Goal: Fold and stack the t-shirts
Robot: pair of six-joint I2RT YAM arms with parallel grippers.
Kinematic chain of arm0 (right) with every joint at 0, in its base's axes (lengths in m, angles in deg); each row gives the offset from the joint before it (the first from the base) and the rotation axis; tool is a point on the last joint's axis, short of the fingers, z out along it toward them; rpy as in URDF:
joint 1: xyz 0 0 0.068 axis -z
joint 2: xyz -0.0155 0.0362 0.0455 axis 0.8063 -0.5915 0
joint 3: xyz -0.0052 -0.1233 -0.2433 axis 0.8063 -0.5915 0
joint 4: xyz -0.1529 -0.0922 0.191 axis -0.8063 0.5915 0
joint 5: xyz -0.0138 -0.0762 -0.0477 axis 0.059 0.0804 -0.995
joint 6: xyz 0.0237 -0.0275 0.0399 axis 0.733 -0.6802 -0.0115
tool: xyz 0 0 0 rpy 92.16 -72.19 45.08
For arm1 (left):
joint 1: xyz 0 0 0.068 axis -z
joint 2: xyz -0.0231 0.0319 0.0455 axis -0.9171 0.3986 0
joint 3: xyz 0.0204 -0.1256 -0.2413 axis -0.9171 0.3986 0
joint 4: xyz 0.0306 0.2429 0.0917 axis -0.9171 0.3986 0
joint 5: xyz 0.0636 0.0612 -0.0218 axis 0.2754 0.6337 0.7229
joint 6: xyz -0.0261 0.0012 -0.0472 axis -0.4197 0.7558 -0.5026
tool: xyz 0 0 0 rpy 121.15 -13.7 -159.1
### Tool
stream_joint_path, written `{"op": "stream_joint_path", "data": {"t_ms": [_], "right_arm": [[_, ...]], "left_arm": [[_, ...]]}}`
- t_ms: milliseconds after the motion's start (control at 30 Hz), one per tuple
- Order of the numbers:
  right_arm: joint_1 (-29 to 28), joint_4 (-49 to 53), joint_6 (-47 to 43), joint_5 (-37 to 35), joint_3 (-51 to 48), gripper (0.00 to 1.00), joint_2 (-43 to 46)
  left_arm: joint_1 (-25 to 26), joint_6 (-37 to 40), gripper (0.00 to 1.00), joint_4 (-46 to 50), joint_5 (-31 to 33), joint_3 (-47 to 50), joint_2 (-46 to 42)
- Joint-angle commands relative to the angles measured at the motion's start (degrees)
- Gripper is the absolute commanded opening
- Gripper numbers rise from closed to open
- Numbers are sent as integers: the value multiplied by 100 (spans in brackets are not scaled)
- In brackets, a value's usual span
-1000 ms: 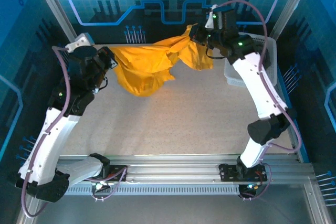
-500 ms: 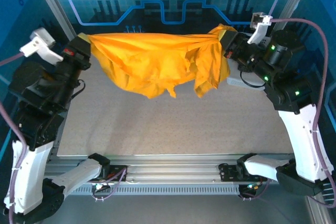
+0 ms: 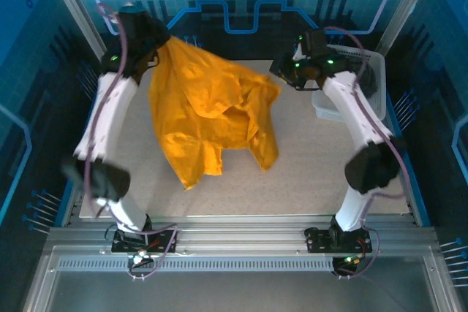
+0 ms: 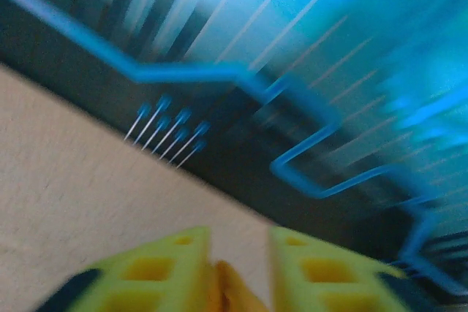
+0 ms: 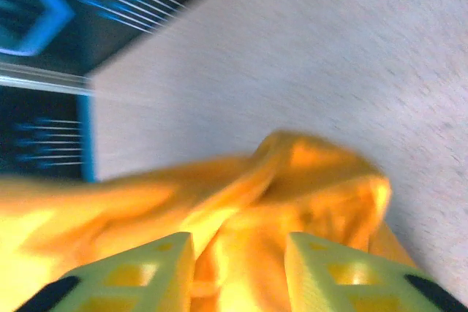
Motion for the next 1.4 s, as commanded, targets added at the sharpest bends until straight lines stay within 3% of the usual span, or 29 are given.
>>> {"op": "stream_joint_path", "data": {"t_ms": [0,100,300,433,533,667,867,1033,1167,1267,1367], "right_arm": [[103,687,-385,-109,133,48,-411],[8,521,-607,-245,-481,52,-186],[-506,234,-1144,-599,-2304,53,907],[-911,231,-1470,-879,-3272,51,1556],[-1083,272,-1591,-947,-3738,51,1853],[-1074,273,-1626,-843,-4023,52,1997],[-1056,244,-1551,-775,-4103,53,2069],[-968,227,-1427,-911,-4362,53,2319],[-928,147,-1454,-1111,-4405,53,2337],[-1011,-18,-1462,-1154,-4241,53,2047],[-1252,-200,-1397,-1086,-3859,53,1493]], "left_arm": [[-157,-50,49,1232,-872,-410,852],[-37,99,58,1119,-693,611,391],[256,-526,53,1111,-866,4009,-1625],[1058,-1279,52,1448,-1229,5724,-2597],[1841,-2166,53,1236,-1736,6478,-2891],[2532,-3007,55,822,-2008,6765,-2587],[2732,-3111,55,403,-2158,6545,-1516],[2807,-2896,40,361,-1960,6417,-778],[2542,-2854,0,569,-1257,6674,-897],[2053,-2718,0,838,-817,7071,-1547],[1379,-2332,0,970,-771,7423,-2215]]}}
